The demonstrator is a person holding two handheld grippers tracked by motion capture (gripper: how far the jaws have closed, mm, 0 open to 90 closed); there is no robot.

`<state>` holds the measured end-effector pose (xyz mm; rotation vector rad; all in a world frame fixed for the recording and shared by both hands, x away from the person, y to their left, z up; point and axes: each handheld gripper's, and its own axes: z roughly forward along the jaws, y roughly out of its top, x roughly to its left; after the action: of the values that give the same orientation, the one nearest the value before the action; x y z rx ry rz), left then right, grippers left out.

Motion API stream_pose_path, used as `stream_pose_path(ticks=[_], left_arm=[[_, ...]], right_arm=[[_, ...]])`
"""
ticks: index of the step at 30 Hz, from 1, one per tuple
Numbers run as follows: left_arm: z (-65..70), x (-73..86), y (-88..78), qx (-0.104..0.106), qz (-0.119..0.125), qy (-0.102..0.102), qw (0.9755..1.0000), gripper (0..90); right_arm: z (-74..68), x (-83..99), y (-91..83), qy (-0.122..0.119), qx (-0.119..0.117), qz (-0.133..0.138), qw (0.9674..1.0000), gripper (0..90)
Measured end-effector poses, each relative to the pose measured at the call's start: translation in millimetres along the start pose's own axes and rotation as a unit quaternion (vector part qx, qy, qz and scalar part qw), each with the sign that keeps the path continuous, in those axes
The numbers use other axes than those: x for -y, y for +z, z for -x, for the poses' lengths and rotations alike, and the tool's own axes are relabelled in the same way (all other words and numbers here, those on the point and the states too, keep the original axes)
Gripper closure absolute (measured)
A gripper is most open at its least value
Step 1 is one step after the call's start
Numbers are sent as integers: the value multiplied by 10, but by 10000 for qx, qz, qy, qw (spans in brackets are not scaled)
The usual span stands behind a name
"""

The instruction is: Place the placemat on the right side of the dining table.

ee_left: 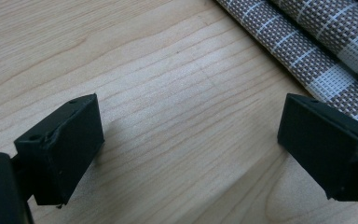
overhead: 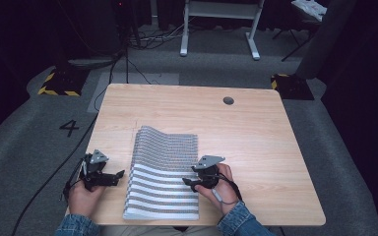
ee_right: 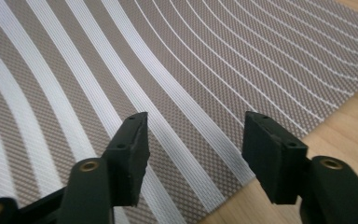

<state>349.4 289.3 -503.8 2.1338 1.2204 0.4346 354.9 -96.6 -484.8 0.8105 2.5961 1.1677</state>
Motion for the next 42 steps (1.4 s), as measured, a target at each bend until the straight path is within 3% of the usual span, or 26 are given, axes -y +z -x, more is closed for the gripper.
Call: stream_pose_path(ticks=[7,14,17,19,21,24,25,28,29,32,35,41,42], left_arm=[[-30,-24,20,94,6,107,9999,70],[-28,-26,22,71,12,90,9999,73],[-22,-16,14,79,21,63,9999,92],[-11,9,-14,49,75,64,9999,112],[-3,25,-27,56,113,69,9999,153],[6,43,-45,48,104,58,9999,154],[8,51,-55,47,100,48,9999,154],[6,52,-55,58,108,50,9999,153],[5,51,-53,46,108,60,9999,153],[3,45,-48,81,101,51,9999,152],[2,36,-38,80,108,40,9999,151],[-3,29,-31,68,116,64,9999,152],[-2,29,-31,69,115,66,9999,152]], right_arm=[[-150,-256,-68,-150,-40,119,9998,372],[-225,-505,-45,-199,-42,1,9998,391],[-267,-642,18,-319,-102,-27,9994,389],[-292,-738,81,-396,-199,95,9990,410],[-332,-841,148,-316,-118,204,9992,408],[-423,-995,259,-339,-263,202,9989,395],[-509,-1079,347,-379,-269,43,9989,374],[-579,-1135,421,-454,-264,-134,9985,360],[-653,-1190,509,-624,-206,-382,9971,359],[-714,-1237,590,-693,-216,-454,9963,357],[-788,-1302,656,-601,-230,-464,9968,310],[-874,-1400,788,-774,28,-395,9962,239],[-887,-1389,845,-692,135,-446,9965,235]])
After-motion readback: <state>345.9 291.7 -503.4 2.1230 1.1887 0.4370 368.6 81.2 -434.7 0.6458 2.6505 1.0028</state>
